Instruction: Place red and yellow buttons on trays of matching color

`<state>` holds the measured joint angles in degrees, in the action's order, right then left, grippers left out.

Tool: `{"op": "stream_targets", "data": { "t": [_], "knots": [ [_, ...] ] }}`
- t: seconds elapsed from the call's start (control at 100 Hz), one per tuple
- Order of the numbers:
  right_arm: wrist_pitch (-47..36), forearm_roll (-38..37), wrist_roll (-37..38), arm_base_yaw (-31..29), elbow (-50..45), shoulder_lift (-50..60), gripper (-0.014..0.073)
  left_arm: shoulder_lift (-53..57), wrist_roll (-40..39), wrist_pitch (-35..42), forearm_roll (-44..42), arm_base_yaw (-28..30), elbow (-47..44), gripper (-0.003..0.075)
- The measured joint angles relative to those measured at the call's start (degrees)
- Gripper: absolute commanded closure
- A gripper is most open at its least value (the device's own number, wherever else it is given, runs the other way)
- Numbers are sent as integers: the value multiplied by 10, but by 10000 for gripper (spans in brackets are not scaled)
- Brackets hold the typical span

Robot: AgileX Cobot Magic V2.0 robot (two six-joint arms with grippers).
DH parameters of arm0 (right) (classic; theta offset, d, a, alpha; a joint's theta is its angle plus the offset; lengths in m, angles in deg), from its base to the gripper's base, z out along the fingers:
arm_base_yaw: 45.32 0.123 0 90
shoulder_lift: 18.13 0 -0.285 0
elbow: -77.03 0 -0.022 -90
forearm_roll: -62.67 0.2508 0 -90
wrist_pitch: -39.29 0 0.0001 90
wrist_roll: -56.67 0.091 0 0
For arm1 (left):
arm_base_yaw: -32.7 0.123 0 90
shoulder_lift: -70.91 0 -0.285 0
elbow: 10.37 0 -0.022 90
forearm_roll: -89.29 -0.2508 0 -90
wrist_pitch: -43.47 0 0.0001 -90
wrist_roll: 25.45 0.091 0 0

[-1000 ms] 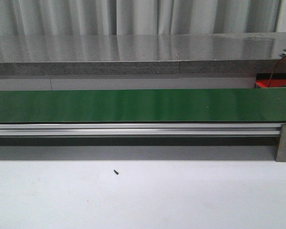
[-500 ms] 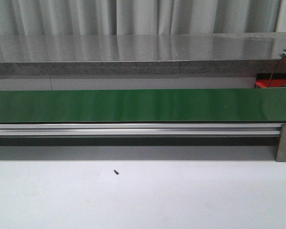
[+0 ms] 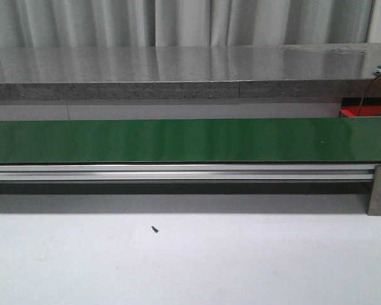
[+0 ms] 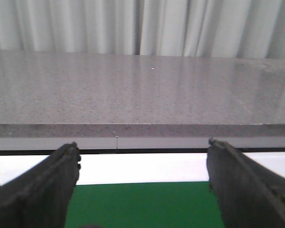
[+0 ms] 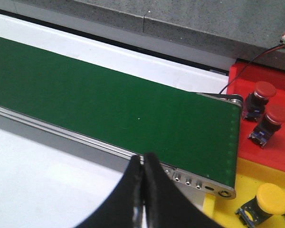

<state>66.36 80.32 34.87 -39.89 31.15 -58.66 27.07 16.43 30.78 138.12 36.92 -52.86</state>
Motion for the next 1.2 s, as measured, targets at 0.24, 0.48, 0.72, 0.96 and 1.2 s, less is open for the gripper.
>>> {"op": "stream_targets", "data": {
  "t": [0.24, 0.48, 0.72, 0.96, 1.2],
  "knots": [
    [0, 0, 0, 0, 0, 0, 654, -142, -30, -80, -5, 114, 133, 174],
    [1, 0, 0, 0, 0, 0, 654, -306, -99, -154, -51, 190, 272, 174],
    [1, 0, 0, 0, 0, 0, 654, -467, -233, -253, -230, 251, 401, 174],
    [2, 0, 0, 0, 0, 0, 654, -573, -314, -288, -363, 260, 460, 174],
    [3, 0, 0, 0, 0, 0, 654, -641, -320, -257, -387, 260, 465, 174]
  ]
}}
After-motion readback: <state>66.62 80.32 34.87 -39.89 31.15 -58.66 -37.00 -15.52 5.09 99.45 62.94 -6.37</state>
